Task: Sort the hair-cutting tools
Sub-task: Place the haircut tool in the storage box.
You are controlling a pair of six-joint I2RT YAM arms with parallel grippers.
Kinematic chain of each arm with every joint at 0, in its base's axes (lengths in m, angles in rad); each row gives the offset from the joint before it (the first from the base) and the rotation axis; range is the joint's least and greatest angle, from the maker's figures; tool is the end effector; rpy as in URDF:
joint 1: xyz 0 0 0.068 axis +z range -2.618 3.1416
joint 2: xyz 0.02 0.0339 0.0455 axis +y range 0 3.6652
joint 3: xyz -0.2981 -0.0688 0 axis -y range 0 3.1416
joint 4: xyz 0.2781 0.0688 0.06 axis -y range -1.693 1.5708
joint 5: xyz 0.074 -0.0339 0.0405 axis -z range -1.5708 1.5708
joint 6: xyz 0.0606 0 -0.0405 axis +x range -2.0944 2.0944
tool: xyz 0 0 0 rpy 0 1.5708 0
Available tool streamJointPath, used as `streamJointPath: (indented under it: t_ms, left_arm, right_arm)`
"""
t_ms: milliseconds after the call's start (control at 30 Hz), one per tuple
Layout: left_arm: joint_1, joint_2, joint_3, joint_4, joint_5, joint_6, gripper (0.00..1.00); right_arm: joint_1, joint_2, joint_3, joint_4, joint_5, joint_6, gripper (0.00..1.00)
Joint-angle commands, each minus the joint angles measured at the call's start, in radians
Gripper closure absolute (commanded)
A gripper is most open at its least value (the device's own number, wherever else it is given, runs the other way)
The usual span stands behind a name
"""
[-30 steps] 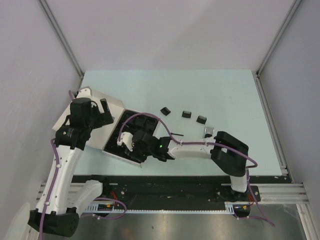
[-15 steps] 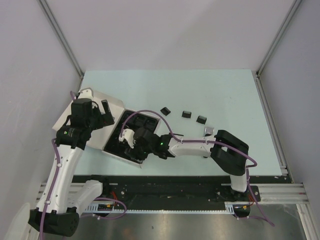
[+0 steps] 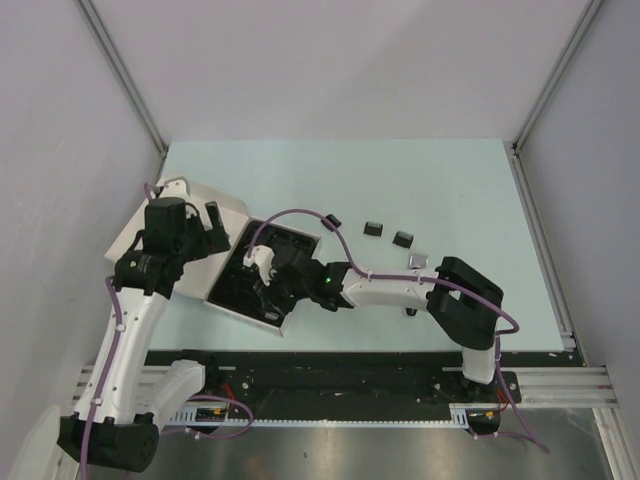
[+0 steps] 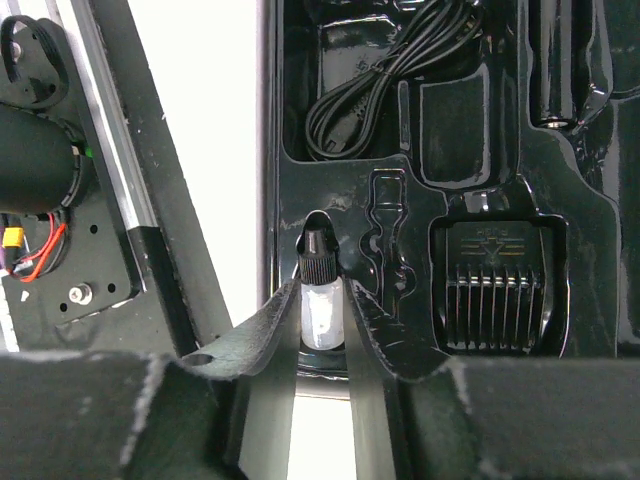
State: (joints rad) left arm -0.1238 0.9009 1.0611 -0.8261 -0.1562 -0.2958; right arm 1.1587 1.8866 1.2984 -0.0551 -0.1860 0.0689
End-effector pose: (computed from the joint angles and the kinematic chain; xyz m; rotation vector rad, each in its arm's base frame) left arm 0.2047 -0.0160 0.3681 -0.2756 2.2106 -0.0550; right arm 0.1836 0.4481 0.2124 -1.3090 1.9486 0.8543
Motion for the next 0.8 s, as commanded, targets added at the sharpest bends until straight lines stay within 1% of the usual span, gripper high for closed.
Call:
streamJointPath:
  t_ms: [0, 100, 133, 333, 633, 767]
  left_arm:
    - [0.015, 0.007, -0.013, 0.008, 0.033, -0.002, 0.00]
    - [0.015, 0.009, -0.029, 0.008, 0.047, -0.009, 0.00]
    - [0.015, 0.010, -0.036, 0.008, 0.050, -0.014, 0.00]
    - [0.015, 0.016, -0.052, 0.012, 0.067, -0.022, 0.00]
    - [0.015, 0.018, -0.058, 0.010, 0.072, -0.022, 0.00]
    - [0.016, 0.023, -0.061, 0.012, 0.070, -0.022, 0.00]
  right_arm:
    - [-0.001, -0.032, 0.038, 0.044, -0.035, 0.040, 0.74]
    - [0.001, -0.021, 0.038, 0.046, -0.038, 0.040, 0.76]
    - [0.002, -0.018, 0.038, 0.078, -0.040, 0.040, 0.77]
    - [0.004, 0.017, 0.038, 0.090, -0.024, 0.034, 0.79]
    - [0.012, 0.062, 0.038, 0.075, 0.000, 0.028, 0.86]
    - [0.015, 0.071, 0.038, 0.072, 0.005, 0.025, 0.87]
